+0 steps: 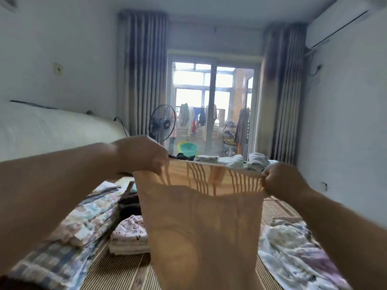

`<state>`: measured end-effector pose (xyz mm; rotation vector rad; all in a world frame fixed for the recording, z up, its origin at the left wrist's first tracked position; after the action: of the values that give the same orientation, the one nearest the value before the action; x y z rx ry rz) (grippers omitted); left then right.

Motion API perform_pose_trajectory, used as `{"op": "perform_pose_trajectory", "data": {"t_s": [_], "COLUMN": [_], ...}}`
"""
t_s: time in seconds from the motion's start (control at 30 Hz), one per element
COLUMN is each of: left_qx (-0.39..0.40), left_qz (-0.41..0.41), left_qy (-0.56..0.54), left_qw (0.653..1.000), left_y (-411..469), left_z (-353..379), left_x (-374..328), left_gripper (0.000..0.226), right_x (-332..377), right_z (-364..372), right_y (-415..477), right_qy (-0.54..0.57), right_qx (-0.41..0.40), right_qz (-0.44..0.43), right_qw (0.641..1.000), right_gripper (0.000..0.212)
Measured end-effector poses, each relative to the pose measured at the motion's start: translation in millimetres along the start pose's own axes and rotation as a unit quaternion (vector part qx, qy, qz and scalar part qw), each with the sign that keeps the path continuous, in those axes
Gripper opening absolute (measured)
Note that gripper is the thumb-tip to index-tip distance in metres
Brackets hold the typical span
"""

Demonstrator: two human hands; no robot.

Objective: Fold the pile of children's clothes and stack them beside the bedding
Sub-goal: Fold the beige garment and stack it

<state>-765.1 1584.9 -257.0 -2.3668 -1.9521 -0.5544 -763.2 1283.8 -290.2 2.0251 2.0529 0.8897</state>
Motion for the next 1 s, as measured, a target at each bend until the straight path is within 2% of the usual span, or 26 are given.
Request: {"op": "perform_pose_trajectory", "data": {"t_s": [0.07,0.13,0.23,0.37,0.47,0.53,0.63,0.67,0.7,0.73,0.77,0.8,0.83,0.9,0.97,1.0], "left_qx": [-0.038,-0.085,-0.137,-0.106,-0.058,-0.05,-0.069,-0.067,-0.065,-0.065,-0.074,-0.086,-0.104,-0.144,-0.19,-0.21], "left_qz": [-0.032,-0.057,-0.081,-0.189,-0.227,-0.211,-0.062,-0.011,0.022,0.031,0.02,-0.004,-0.036,-0.093,-0.108,-0.092], "left_qy": [-0.024,-0.053,-0.12,-0.348,-0.423,-0.389,-0.299,-0.296,-0.305,-0.329,-0.36,-0.392,-0.412,-0.403,-0.398,-0.41], "left_qw": [0.998,0.993,0.98,0.912,0.875,0.895,0.95,0.953,0.95,0.942,0.93,0.916,0.904,0.899,0.891,0.883], "left_y": [-2,-6,-11,-16,-18,-21,-15,-15,-15,-14,-12,-8,-7,-9,-15,-16], "left_z": [-20,-33,-31,-1,22,20,6,8,11,17,22,28,32,33,28,25], "left_x": [22,44,62,85,84,77,37,18,2,-9,-12,-9,-3,15,30,34], "left_gripper": [0.011,0.012,0.012,0.021,0.022,0.018,0.009,0.011,0.013,0.017,0.021,0.024,0.026,0.023,0.017,0.019], "right_x": [5,5,4,19,27,35,54,60,64,69,75,86,91,90,72,60], "right_z": [-33,-40,-50,-61,-68,-63,-55,-57,-64,-72,-79,-83,-83,-69,-42,-34], "right_y": [25,29,33,33,30,28,29,31,33,34,32,29,26,23,21,20], "right_qy": [-0.001,0.009,0.143,0.297,0.365,0.423,0.49,0.465,0.4,0.286,0.166,0.049,-0.019,-0.082,-0.182,-0.234], "right_qx": [0.002,0.055,0.116,0.106,0.077,0.079,0.098,0.085,0.05,0.01,-0.03,-0.061,-0.072,-0.02,0.086,0.115], "right_qz": [0.01,0.054,0.119,0.116,0.11,0.113,0.101,0.08,0.044,0.006,-0.032,-0.086,-0.136,-0.194,-0.19,-0.186], "right_qw": [1.0,0.997,0.976,0.942,0.921,0.896,0.86,0.877,0.914,0.958,0.985,0.993,0.988,0.977,0.961,0.947], "right_gripper": [0.01,0.008,0.012,0.017,0.019,0.02,0.026,0.03,0.031,0.029,0.027,0.027,0.026,0.024,0.032,0.03]}}
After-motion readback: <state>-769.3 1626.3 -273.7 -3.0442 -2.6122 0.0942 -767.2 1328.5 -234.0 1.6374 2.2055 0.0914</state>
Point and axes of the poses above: each hand's wrist, its own y-axis towards the middle knuckle, its own z-axis out of the palm, x = y × z, the point moved 10 cm from there along y, towards the middle knuckle, and after that the axes turned 3 degrees about x, right-handed, at the moved point
